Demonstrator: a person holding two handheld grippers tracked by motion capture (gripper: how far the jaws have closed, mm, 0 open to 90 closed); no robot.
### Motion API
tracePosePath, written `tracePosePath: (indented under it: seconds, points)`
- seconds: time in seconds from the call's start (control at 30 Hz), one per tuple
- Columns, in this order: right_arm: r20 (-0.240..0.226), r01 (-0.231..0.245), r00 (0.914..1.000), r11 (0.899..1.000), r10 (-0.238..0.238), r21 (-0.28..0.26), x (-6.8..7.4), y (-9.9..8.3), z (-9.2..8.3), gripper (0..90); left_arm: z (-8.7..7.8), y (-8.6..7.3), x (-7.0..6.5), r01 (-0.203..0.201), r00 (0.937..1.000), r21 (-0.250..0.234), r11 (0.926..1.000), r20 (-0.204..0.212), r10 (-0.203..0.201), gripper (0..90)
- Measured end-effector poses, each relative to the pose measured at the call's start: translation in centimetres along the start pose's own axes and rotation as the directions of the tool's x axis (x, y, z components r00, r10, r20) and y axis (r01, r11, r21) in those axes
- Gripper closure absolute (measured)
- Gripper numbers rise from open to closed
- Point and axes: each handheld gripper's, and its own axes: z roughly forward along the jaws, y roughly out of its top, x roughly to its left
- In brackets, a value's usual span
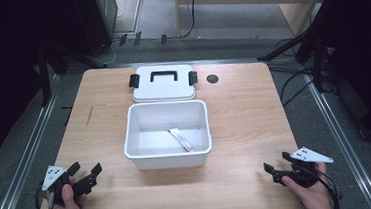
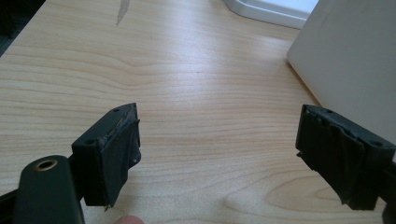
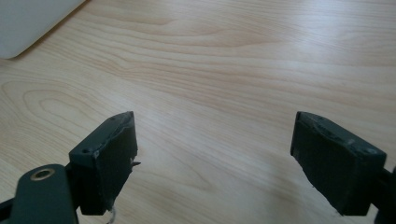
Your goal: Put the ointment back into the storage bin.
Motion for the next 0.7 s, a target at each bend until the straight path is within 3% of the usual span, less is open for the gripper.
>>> tracePosePath:
  seconds: [0.23,0.43,0.7]
  points:
    - [0.029,-0.068,0.9972,0.996,0.07,-0.063,-1.7,-1.8,-1.3,17.4,-0.1,0.0,0.1,0.009,1.0,-0.008,0.9999,-0.003,-0.009,14.5]
    - [0.016,-0.133,0.9905,0.98,0.137,-0.15,-2.3,-2.5,-2.4,17.8,-0.2,-0.1,0.2,0.016,0.9999,-0.013,0.9998,-0.003,-0.016,14.5]
    - [0.036,-0.141,0.9885,0.981,0.147,-0.135,-2.0,-2.5,-2.2,17.7,-0.2,-0.1,0.4,0.03,0.9996,-0.017,0.9994,0.003,-0.03,14.5]
